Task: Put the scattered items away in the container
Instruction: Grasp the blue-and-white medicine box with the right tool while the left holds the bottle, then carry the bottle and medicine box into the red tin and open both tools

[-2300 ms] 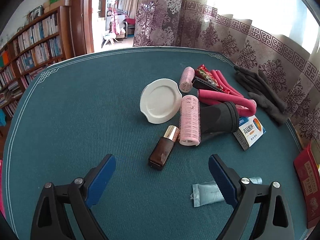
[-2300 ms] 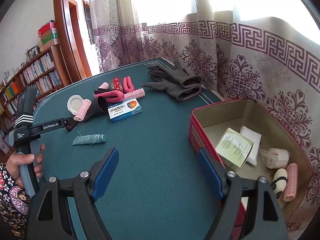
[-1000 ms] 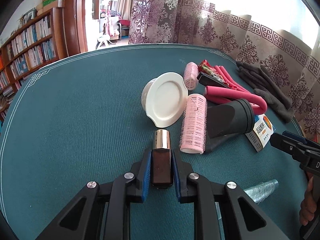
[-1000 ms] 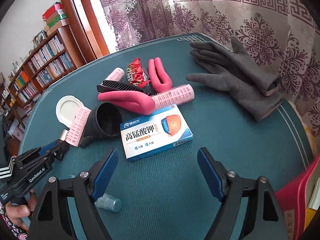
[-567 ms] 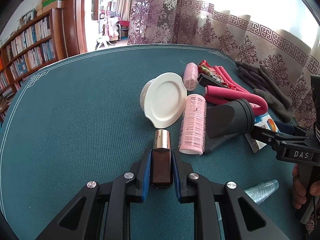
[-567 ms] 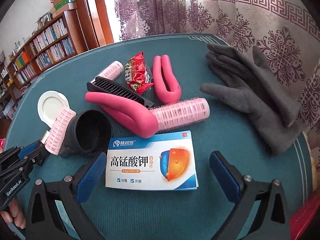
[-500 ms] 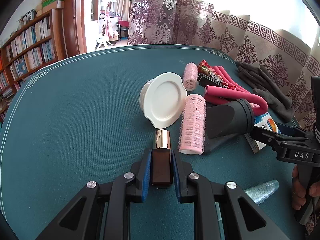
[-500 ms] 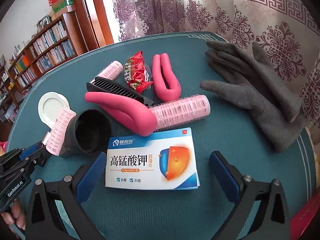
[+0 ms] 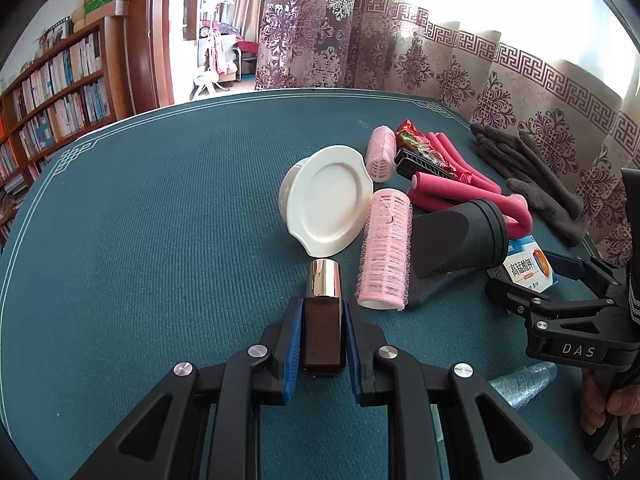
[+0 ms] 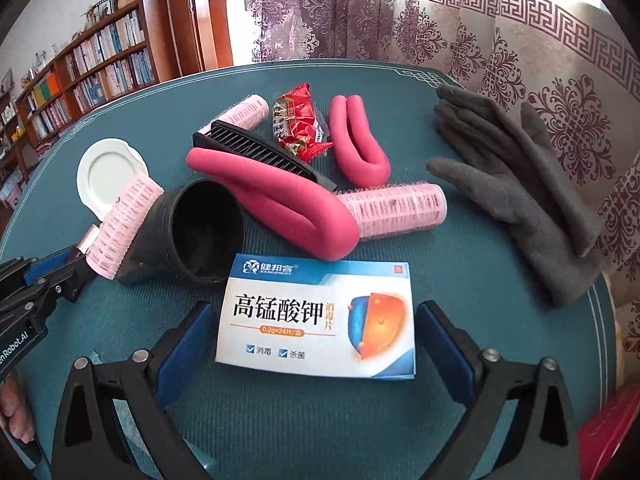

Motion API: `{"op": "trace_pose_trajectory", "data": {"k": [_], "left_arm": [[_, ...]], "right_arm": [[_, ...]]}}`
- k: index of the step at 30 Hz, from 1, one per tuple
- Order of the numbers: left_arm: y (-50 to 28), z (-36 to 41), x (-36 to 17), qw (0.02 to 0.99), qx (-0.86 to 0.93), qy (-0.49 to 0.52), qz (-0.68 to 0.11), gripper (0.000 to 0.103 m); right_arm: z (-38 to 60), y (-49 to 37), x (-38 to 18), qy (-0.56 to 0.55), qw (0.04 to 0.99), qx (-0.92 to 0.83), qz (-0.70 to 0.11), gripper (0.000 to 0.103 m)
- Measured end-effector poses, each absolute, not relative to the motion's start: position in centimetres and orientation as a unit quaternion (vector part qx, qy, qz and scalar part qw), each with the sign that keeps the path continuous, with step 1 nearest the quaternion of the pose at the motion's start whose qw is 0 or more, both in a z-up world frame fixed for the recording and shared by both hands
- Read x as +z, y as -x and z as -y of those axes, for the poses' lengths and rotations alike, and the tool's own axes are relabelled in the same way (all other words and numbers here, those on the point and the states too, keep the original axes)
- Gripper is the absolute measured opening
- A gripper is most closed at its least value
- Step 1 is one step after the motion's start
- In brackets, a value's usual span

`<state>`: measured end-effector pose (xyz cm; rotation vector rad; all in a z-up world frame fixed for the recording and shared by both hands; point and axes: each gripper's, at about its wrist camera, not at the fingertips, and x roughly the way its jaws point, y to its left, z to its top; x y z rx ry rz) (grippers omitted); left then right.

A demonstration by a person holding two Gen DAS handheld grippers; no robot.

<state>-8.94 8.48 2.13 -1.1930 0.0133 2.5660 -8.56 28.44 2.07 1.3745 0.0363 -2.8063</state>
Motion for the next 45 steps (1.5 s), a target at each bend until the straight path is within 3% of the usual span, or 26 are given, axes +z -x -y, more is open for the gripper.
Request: {"op": "trace_pose_trajectory", "data": {"k": [20,32,45], "left_arm": [[7.1,-9.0,4.3,0.184,0.894,0.408,0.012,0.021],[7.2,-8.6,2.7,0.18,0.886,0.428,0.014,0.021],[3.0,-10.2,8.2,0.221,0.898,0.381,0.02,0.021]], "right_arm": [[-30.5,-2.2,9.0,-0.353,-0.055,-0.934,0.013,0.088],[-31.1,-5.6,9.6,-0.348,-0.069,-0.935,0.027,0.088],[-35.1,-12.0,12.9,-0.294,-0.122,-0.946,0.055,0.088]]}}
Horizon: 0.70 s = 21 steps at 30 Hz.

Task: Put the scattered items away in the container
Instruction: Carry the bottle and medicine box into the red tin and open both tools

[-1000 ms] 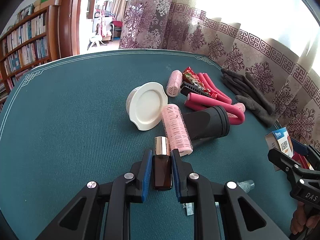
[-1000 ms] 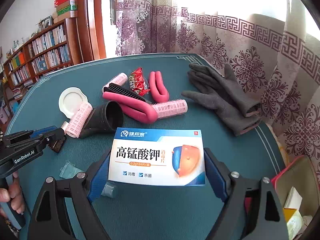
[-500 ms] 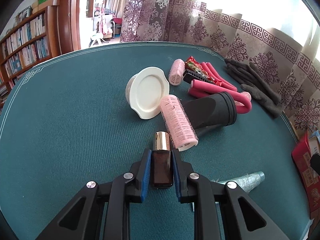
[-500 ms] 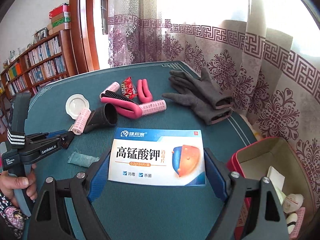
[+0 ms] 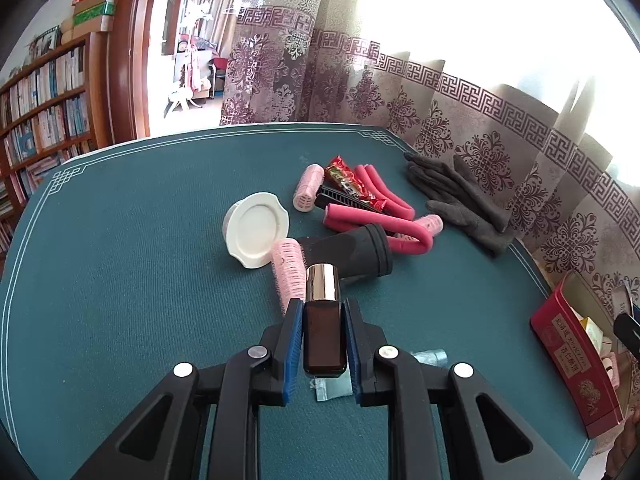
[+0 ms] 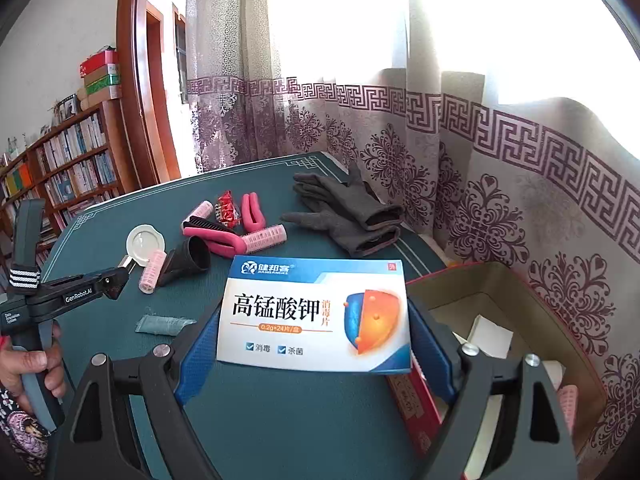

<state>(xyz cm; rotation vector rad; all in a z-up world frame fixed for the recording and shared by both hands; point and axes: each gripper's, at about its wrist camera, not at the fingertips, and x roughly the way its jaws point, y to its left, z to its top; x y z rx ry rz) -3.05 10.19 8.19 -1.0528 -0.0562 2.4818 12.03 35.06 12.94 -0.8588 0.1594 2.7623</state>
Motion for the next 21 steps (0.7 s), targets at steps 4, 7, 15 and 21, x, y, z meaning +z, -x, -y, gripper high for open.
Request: {"op": "trace_pose_trajectory", "data": {"k": [4,7,15,21], "left_arm": [[1.2,-12.4,9.3,0.252,0.892,0.376,0.011,0.021],[-0.2,-14.6,10.0,0.276,0.887,0.371,-0.001,0.021],[-3.5,-21.2,11.5,0.337,0.868,0.362,-0.04,0.021],[-6.0,-26.6,12.5,0.382,0.852,0.351,-0.074,0.021]], "right_arm": [[-37.8,-14.1,12.7,0.291,0.154,0.941,-0.078,0.088],[-40.0,-15.8,12.6,0.287,0.176,0.936,-0.098,0.088],[-44.9,-20.3,12.4,0.276,0.224,0.926,-0.13,0.088],[-47.3,-22.1,11.2,0.284,0.237,0.918,-0.146,0.088]]}}
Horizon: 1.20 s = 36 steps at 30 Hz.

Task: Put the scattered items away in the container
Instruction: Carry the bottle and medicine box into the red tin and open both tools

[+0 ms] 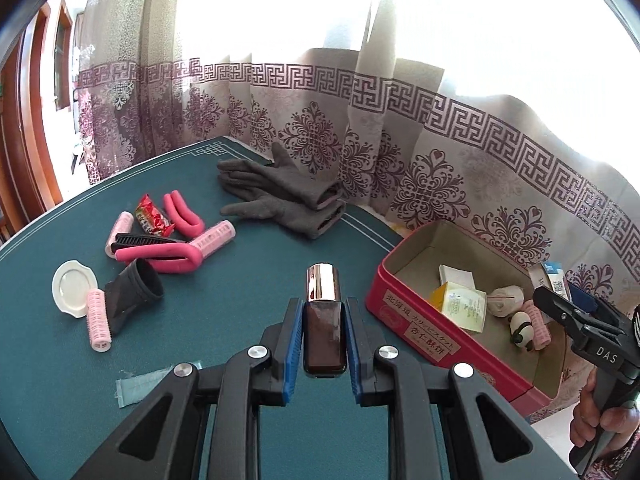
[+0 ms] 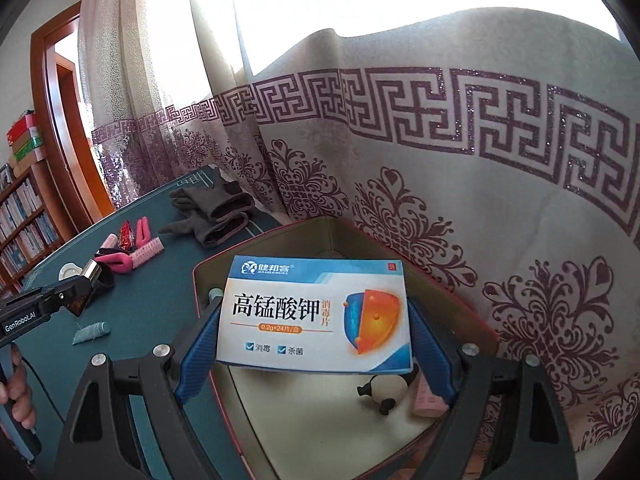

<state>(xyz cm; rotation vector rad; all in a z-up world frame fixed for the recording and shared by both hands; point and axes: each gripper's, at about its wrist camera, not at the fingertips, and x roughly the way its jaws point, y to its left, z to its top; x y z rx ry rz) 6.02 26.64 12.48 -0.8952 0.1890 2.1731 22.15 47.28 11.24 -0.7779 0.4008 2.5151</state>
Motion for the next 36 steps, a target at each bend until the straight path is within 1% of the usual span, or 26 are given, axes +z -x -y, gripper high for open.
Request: {"op": "trace_pose_trajectory", "data": {"k": [11,20,35,36], "left_arm": [[-11.1,-34.5,13.3,0.461,0.81,0.345,-0.11,0.021],[-15.4,-38.8,12.1,0.508,0.776,0.339,-0.157,0.021],[-12.7,-36.1,12.0,0.476,0.792,0.364,-0.114,0.022],[-12.5,-36.0,12.0,0.473,0.793,0.366,-0.113,0.032]], "right_arm": [[-49.9,-23.9,10.6,0.283,0.243,0.914,-0.158,0.088],[-51.4,-25.1,10.9,0.274,0.255,0.912,-0.171,0.088],[-49.9,-24.1,10.7,0.285,0.225,0.917,-0.166,0.09],[-49.7,-24.0,10.8,0.285,0.223,0.918,-0.164,0.09]]}}
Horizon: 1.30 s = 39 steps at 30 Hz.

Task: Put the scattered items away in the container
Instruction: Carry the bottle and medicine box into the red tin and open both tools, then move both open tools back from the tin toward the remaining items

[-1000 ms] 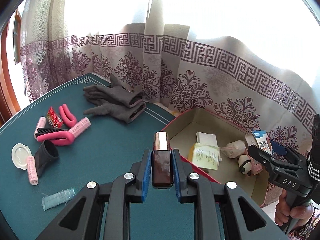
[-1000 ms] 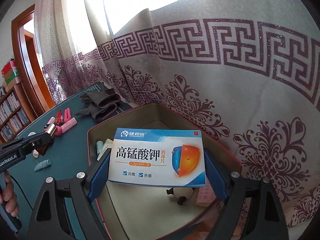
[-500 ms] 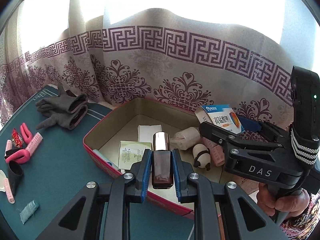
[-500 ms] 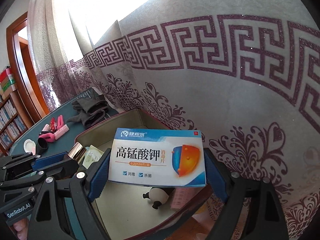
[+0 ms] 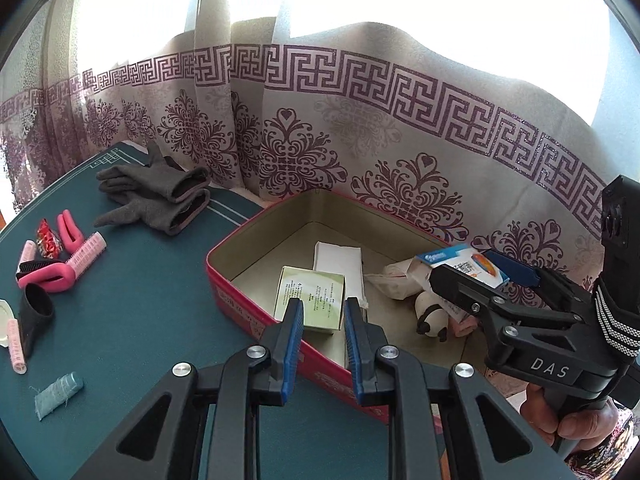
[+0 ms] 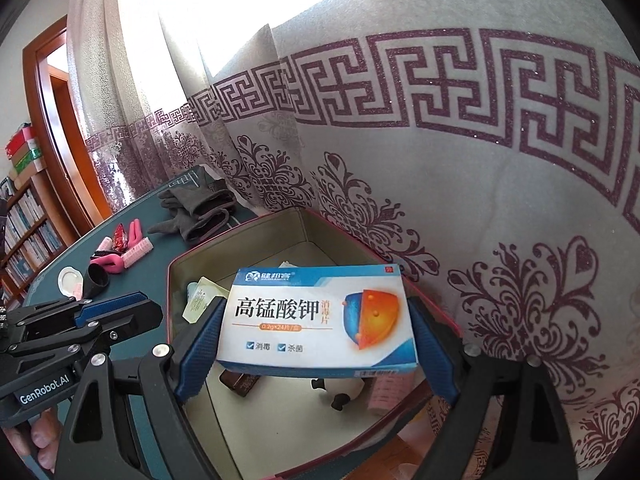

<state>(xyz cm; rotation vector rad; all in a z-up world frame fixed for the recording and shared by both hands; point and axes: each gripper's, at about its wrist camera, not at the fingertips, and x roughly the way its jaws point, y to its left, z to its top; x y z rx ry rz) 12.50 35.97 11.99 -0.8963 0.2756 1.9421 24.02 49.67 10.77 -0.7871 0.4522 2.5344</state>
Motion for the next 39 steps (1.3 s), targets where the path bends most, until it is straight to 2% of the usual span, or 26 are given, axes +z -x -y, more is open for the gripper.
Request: {"op": "trace_pose_trajectory", "data": {"k": [1,2,3,11,24,39], "left_arm": [[-12.4,-35.7,12.0,0.468,0.796,0.367,-0.11,0.043],[-12.3,-35.4,12.1,0.462,0.802,0.364,-0.104,0.075],[-12.2,-35.0,12.3,0.454,0.811,0.357,-0.096,0.091],[-11.7,-34.0,12.2,0.435,0.822,0.357,-0.09,0.091],[-10.4,-31.8,10.3,0.399,0.829,0.382,-0.089,0.092],[-4.3,-22.4,8.7,0.291,0.864,0.41,-0.022,0.092]], "right_arm": [[-49.6,-24.0,10.8,0.285,0.221,0.918,-0.163,0.091],[-49.5,-24.0,10.8,0.284,0.22,0.919,-0.163,0.093],[-49.5,-24.0,10.8,0.282,0.22,0.919,-0.164,0.095],[-49.8,-24.3,10.9,0.278,0.222,0.916,-0.183,0.095],[-47.5,-23.8,11.3,0.274,0.213,0.924,-0.158,0.095],[-40.8,-19.8,11.9,0.275,0.14,0.945,-0.11,0.095]]}}
